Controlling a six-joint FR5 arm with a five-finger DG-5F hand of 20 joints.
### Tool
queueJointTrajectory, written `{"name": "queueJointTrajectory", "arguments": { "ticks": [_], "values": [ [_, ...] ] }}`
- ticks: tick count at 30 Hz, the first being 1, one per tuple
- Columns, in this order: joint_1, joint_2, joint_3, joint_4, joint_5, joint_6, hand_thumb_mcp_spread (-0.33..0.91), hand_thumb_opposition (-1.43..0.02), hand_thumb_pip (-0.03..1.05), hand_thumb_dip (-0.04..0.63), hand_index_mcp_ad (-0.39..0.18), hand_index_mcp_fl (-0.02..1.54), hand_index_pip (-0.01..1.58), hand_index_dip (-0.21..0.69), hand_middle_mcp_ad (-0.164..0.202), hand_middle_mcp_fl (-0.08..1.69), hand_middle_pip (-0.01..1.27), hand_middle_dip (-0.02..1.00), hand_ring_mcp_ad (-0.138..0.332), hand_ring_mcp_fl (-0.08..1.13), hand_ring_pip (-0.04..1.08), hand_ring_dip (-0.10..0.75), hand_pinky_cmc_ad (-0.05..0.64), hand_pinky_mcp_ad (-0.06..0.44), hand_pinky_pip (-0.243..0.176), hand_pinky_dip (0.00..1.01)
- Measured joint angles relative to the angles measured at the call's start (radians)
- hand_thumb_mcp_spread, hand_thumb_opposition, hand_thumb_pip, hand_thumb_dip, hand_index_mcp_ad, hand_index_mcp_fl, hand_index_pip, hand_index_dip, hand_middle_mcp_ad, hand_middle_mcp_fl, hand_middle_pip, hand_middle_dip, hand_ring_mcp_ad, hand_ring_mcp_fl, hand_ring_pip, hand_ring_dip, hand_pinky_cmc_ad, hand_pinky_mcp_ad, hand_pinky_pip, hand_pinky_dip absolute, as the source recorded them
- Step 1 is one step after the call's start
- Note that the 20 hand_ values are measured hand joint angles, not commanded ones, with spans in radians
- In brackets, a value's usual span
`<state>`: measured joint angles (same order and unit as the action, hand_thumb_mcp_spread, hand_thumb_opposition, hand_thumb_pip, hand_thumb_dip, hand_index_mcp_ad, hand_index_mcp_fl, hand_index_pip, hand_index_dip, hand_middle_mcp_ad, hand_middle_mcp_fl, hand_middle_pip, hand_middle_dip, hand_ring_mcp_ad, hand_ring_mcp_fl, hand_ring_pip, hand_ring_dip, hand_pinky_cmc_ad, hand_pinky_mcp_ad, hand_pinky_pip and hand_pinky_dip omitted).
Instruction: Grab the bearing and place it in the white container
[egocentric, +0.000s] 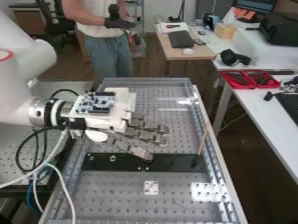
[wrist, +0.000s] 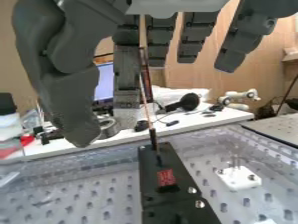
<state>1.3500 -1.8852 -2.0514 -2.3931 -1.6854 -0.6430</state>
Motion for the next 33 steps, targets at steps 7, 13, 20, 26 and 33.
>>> {"name": "queueJointTrajectory", "arguments": {
  "ticks": [7, 13, 20, 26, 33],
  "values": [
    [0.071, 0.109, -0.065, -0.039, 0.034, -0.013, 0.41, -0.8, 0.58, 0.267, -0.066, 0.27, 1.48, 0.136, 0.021, 0.04, 0.12, 0.19, 0.072, 0.01, 0.1, 0.096, 0.332, 0.234, -0.01, 0.18],
    [0.187, 0.186, -0.123, -0.074, 0.142, -0.026, 0.41, -0.8, 0.58, 0.267, -0.066, 0.27, 1.48, 0.133, 0.017, 0.04, 0.12, 0.2, 0.07, 0.01, 0.1, 0.096, 0.332, 0.234, 0.002, 0.18],
    [0.32, 0.24, -0.165, -0.104, 0.27, -0.025, 0.41, -0.8, 0.58, 0.267, -0.07, 0.27, 1.46, 0.14, 0.021, 0.04, 0.13, 0.2, 0.073, 0.01, 0.1, 0.096, 0.332, 0.234, 0.0, 0.18],
    [0.44, 0.269, -0.188, -0.126, 0.382, -0.016, 0.41, -0.8, 0.58, 0.267, -0.07, 0.27, 1.46, 0.138, 0.021, 0.04, 0.13, 0.21, 0.073, 0.01, 0.09, 0.094, 0.332, 0.234, 0.0, 0.18],
    [0.588, 0.288, -0.207, -0.145, 0.516, 0.0, 0.41, -0.8, 0.58, 0.267, -0.07, 0.27, 1.47, 0.138, 0.016, 0.04, 0.13, 0.21, 0.072, 0.01, 0.09, 0.094, 0.332, 0.229, 0.0, 0.18]
  ]
}}
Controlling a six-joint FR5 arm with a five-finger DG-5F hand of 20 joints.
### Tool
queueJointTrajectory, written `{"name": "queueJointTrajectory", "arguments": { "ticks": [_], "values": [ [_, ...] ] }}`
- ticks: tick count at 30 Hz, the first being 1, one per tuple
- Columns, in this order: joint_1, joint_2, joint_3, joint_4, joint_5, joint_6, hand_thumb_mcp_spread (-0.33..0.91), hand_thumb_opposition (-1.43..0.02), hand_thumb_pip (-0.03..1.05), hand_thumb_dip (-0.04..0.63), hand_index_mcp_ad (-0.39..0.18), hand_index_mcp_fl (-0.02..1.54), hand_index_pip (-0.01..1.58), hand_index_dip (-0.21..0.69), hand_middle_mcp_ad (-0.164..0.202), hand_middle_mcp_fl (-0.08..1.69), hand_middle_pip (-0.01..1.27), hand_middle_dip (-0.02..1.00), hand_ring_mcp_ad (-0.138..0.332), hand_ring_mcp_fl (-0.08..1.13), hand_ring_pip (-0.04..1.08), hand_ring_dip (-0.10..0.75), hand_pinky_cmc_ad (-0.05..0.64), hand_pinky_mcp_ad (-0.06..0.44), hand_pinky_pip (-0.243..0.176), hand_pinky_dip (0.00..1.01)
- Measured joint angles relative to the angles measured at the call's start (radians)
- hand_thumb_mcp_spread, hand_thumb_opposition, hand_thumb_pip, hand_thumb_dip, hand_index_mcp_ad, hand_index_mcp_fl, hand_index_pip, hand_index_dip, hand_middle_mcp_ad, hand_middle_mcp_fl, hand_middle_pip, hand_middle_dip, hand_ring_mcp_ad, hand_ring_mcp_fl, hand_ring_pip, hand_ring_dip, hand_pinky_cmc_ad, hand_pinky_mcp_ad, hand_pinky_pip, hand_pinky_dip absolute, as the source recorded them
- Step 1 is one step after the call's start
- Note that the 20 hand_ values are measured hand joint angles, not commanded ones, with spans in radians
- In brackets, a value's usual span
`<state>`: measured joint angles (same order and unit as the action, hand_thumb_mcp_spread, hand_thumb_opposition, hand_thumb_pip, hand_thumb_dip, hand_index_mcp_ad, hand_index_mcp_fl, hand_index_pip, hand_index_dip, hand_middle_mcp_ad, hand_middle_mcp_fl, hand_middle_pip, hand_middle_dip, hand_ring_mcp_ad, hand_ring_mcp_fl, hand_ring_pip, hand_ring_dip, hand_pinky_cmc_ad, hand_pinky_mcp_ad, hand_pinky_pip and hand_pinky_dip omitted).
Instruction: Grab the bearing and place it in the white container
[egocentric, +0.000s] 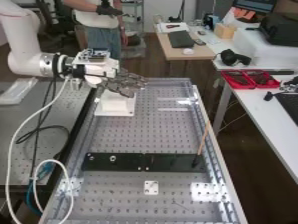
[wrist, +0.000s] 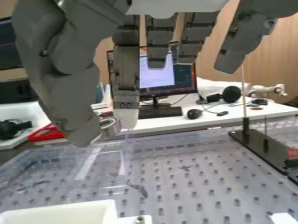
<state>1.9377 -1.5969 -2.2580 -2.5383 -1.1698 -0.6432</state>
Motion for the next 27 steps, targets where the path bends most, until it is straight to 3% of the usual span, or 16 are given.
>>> {"name": "queueJointTrajectory", "arguments": {
  "ticks": [11, 19, 27],
  "values": [
    [0.21, 0.005, -0.016, -0.022, 0.195, 0.047, 0.41, -0.8, 0.58, 0.267, -0.07, 0.27, 1.47, 0.138, 0.021, 0.04, 0.13, 0.21, 0.075, 0.01, 0.09, 0.094, 0.333, 0.234, 0.0, 0.18],
    [0.373, -0.038, -0.036, -0.021, 0.377, 0.131, 0.41, -0.8, 0.58, 0.267, -0.07, 0.27, 1.47, 0.138, 0.012, 0.04, 0.13, 0.21, 0.066, 0.01, 0.09, 0.094, 0.33, 0.23, 0.003, 0.18],
    [0.395, -0.096, -0.064, -0.003, 0.502, 0.205, 0.41, -0.8, 0.58, 0.267, -0.07, 0.27, 1.47, 0.138, 0.021, 0.04, 0.13, 0.21, 0.075, 0.01, 0.09, 0.094, 0.33, 0.234, 0.003, 0.18]
  ]
}}
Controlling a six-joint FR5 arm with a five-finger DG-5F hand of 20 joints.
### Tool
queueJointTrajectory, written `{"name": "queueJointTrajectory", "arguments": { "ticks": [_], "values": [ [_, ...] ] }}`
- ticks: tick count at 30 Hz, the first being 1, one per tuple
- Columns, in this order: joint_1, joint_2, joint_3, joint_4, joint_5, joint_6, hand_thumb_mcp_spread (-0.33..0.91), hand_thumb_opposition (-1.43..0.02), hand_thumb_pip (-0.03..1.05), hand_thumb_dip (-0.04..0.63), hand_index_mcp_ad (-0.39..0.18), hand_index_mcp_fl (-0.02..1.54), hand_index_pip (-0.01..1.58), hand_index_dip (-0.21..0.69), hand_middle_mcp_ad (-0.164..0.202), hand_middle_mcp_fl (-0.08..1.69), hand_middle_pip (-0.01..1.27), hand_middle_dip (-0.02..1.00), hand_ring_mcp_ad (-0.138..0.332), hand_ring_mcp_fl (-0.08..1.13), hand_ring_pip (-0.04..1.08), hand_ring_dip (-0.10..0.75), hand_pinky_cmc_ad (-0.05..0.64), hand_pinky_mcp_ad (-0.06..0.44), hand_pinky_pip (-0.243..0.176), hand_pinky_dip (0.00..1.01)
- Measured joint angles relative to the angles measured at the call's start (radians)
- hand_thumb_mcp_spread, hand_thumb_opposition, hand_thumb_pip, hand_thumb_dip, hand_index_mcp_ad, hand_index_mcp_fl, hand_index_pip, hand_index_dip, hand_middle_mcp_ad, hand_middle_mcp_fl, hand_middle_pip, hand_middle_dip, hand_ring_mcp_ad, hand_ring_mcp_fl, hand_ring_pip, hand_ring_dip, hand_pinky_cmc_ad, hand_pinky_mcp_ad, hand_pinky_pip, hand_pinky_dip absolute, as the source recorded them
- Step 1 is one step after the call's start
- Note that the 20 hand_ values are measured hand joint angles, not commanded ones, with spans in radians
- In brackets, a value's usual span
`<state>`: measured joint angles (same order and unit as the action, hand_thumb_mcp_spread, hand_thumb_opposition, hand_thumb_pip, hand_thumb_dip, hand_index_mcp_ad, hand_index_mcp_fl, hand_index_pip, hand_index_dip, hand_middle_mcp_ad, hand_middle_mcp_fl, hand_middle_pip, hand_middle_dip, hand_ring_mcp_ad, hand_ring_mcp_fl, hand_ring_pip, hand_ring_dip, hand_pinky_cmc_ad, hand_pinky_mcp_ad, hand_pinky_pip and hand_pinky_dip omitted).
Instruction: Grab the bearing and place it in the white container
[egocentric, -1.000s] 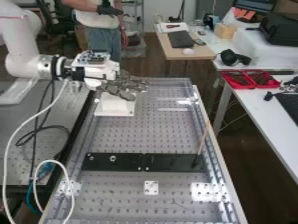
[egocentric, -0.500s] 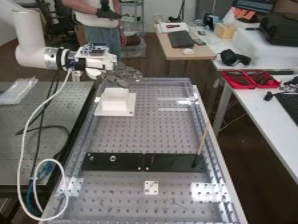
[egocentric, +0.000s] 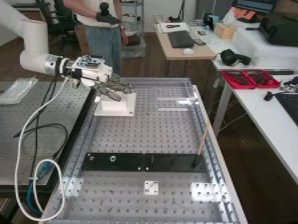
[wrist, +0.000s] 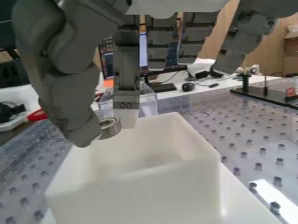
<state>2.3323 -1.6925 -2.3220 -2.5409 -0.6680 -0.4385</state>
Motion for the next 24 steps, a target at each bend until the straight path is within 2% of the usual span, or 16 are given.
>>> {"name": "queueJointTrajectory", "arguments": {
  "ticks": [9, 14, 16, 18, 19, 22, 24],
  "values": [
    [-0.004, -0.016, -0.001, 0.016, 0.017, 0.013, 0.41, -0.8, 0.58, 0.267, -0.07, 0.27, 1.46, 0.138, 0.021, 0.04, 0.13, 0.21, 0.075, 0.01, 0.09, 0.098, 0.33, 0.234, 0.003, 0.18],
    [-0.017, -0.025, 0.016, -0.028, -0.007, 0.024, 0.41, -0.8, 0.58, 0.271, -0.073, 0.22, 1.45, 0.147, 0.021, 0.04, 0.13, 0.21, 0.075, 0.01, 0.09, 0.098, 0.33, 0.234, 0.003, 0.18],
    [-0.032, -0.024, 0.025, -0.052, -0.027, 0.026, 0.42, -0.8, 0.58, 0.271, -0.082, 0.09, 1.3, 0.133, 0.021, 0.04, 0.13, 0.21, 0.075, 0.01, 0.1, 0.098, 0.33, 0.23, 0.003, 0.18],
    [-0.044, -0.021, 0.03, -0.068, -0.043, 0.023, 0.38, -0.81, 0.58, 0.267, -0.084, 0.04, 1.18, 0.124, 0.021, 0.02, 0.13, 0.21, 0.075, 0.01, 0.09, 0.098, 0.33, 0.234, 0.0, 0.2],
    [-0.052, -0.018, 0.034, -0.077, -0.053, 0.021, 0.37, -0.8, 0.58, 0.267, -0.084, 0.01, 1.07, 0.115, 0.021, 0.0, 0.13, 0.21, 0.072, 0.01, 0.1, 0.098, 0.33, 0.234, 0.0, 0.19],
    [-0.076, -0.008, 0.041, -0.096, -0.078, 0.014, 0.34, -0.79, 0.58, 0.251, -0.082, 0.0, 0.85, 0.106, 0.021, 0.0, 0.13, 0.21, 0.077, 0.01, 0.09, 0.098, 0.333, 0.229, -0.01, 0.23],
    [-0.092, 0.002, 0.045, -0.104, -0.094, 0.005, 0.32, -0.77, 0.63, 0.251, -0.082, 0.0, 0.75, 0.11, 0.021, 0.0, 0.13, 0.21, 0.075, 0.01, 0.09, 0.098, 0.333, 0.25, -0.031, 0.25]
  ]
}}
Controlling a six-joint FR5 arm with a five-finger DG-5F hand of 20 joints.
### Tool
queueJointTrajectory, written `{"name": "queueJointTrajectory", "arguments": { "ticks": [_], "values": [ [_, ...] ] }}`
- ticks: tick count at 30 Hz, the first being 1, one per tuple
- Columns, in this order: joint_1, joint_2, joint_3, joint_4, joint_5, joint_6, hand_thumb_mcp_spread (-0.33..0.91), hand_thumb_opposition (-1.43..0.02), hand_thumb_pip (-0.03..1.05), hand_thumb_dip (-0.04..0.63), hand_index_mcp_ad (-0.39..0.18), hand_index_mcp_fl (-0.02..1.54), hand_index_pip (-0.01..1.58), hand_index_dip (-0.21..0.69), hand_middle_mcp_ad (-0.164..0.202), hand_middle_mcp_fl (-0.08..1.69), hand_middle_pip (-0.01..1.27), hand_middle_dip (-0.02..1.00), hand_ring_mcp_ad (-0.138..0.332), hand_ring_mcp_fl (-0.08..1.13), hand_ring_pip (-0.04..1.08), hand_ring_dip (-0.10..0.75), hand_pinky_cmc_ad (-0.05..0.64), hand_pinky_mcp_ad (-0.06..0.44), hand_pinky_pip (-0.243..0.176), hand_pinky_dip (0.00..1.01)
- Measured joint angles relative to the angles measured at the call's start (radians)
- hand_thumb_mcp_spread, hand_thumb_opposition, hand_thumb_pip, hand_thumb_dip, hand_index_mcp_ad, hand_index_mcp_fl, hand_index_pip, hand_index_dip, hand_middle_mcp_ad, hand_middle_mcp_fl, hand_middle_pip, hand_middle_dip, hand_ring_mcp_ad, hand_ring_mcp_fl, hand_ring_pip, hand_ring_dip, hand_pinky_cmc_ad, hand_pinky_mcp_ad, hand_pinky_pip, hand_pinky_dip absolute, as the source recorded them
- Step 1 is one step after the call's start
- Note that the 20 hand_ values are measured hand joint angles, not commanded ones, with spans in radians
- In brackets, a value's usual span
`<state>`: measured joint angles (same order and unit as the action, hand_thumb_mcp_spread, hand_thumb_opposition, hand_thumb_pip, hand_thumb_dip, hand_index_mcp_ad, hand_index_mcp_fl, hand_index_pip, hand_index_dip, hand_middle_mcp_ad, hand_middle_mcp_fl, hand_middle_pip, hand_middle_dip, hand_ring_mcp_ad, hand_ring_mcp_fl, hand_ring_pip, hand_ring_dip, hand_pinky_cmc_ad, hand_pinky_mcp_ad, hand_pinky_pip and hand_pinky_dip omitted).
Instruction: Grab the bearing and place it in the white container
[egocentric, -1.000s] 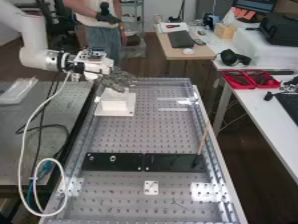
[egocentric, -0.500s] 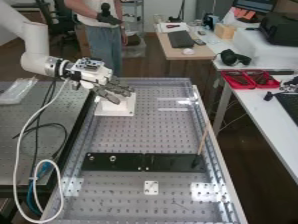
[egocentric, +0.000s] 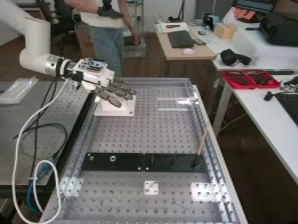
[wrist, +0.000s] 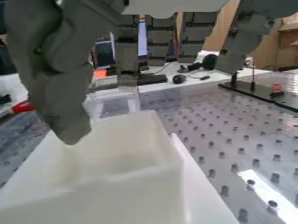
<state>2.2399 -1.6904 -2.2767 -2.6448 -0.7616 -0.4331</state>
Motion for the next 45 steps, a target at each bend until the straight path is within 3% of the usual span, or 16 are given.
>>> {"name": "queueJointTrajectory", "arguments": {
  "ticks": [7, 13, 14, 17, 31, 42, 45],
  "values": [
    [-0.104, 0.073, 0.035, -0.033, -0.102, -0.08, 0.29, -0.74, 0.65, 0.236, -0.082, 0.0, 0.49, 0.098, 0.021, 0.0, 0.12, 0.21, 0.084, 0.01, 0.09, 0.098, 0.335, 0.25, -0.061, 0.29],
    [-0.236, 0.121, 0.11, -0.055, -0.259, -0.171, 0.29, -0.73, 0.61, 0.227, -0.086, 0.01, 0.29, 0.101, 0.023, 0.0, 0.12, 0.21, 0.096, 0.01, 0.09, 0.098, 0.335, 0.264, -0.058, 0.31],
    [-0.247, 0.122, 0.117, -0.058, -0.272, -0.176, 0.28, -0.73, 0.6, 0.22, -0.082, 0.0, 0.26, 0.106, 0.023, 0.0, 0.12, 0.21, 0.098, 0.01, 0.09, 0.098, 0.335, 0.264, -0.075, 0.31],
    [-0.308, 0.123, 0.168, -0.078, -0.348, -0.198, 0.27, -0.71, 0.58, 0.222, -0.086, 0.01, 0.19, 0.117, 0.019, 0.0, 0.12, 0.21, 0.098, 0.01, 0.09, 0.098, 0.335, 0.265, -0.075, 0.31],
    [-0.577, 0.039, 0.486, -0.234, -0.663, -0.235, 0.27, -0.7, 0.53, 0.204, -0.084, 0.04, 0.12, 0.216, 0.017, 0.0, 0.12, 0.21, 0.101, 0.01, 0.09, 0.094, 0.353, 0.281, -0.075, 0.31],
    [-0.723, -0.062, 0.731, -0.391, -0.84, -0.259, 0.27, -0.7, 0.51, 0.204, -0.082, 0.04, 0.11, 0.239, 0.023, 0.0, 0.12, 0.21, 0.113, 0.0, 0.1, 0.098, 0.363, 0.278, -0.075, 0.31],
    [-0.737, -0.075, 0.753, -0.418, -0.866, -0.268, 0.27, -0.7, 0.51, 0.204, -0.082, 0.04, 0.1, 0.239, 0.023, 0.0, 0.12, 0.21, 0.113, 0.0, 0.1, 0.098, 0.363, 0.276, -0.075, 0.31]
  ]
}}
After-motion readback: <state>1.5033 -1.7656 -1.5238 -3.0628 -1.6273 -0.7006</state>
